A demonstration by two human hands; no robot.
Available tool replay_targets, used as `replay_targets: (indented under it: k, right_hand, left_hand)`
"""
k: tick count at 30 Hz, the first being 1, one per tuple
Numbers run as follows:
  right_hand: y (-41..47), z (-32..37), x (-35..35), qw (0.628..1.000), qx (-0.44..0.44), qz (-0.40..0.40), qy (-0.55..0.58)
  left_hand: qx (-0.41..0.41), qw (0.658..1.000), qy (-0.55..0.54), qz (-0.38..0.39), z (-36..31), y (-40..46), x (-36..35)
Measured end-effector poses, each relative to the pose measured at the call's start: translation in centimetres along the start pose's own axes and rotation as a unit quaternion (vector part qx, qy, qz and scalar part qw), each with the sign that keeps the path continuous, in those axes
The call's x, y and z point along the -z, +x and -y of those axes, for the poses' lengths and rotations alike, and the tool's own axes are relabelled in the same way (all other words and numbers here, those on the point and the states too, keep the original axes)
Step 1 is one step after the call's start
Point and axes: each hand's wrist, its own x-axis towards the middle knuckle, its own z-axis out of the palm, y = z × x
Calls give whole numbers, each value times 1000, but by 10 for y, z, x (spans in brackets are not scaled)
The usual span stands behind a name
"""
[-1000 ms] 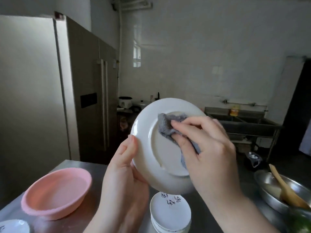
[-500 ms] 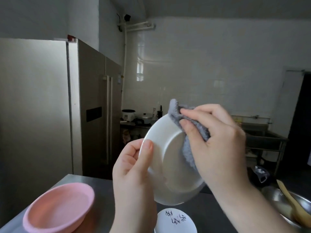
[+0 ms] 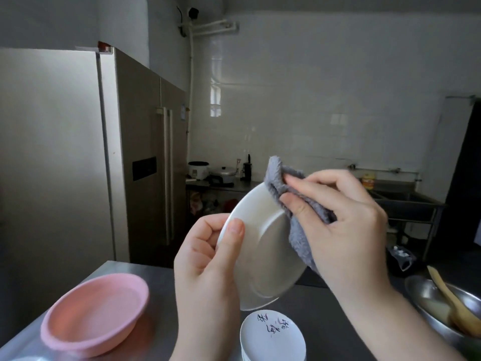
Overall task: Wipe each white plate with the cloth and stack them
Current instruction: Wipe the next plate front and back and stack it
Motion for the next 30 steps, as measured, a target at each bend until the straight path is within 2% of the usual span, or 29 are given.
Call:
replay_targets:
  k: [5,8,12,15,20,24,27,28,30]
  right_hand:
    - [-15,4,-3,998,62,26,-2]
    - [-13,-2,0,1000,15,-8,-8]
    - [-30,1,-5,995,76,56,-34]
    - [-24,-9,-1,999,17,22,-20]
    - [-34,-3,-3,995,70,71,-29]
    - [-25,-10,0,999,13,19,-44]
    - [-32,-3,-6,993,81,57,-66]
    - [-29,-7,-4,993,79,63,-57]
    - [-20,-22,3,998,17,44,-31]
  left_hand:
    - [-7,1000,-7,19,4,-2,1]
    - [-6,1000,7,12,9,-3,0]
    - [7,1000,11,13,15,-4,2]
    - [18,999,30,8,19,-5,2]
    - [33,999,9,18,21,-5,3]
    - [38,999,6,24,23,-4,7]
    - [50,998,-2,42,22,-1,12]
    - [59,997,-4,45,23,1,13]
    - [80,996,-10,35,23,3,16]
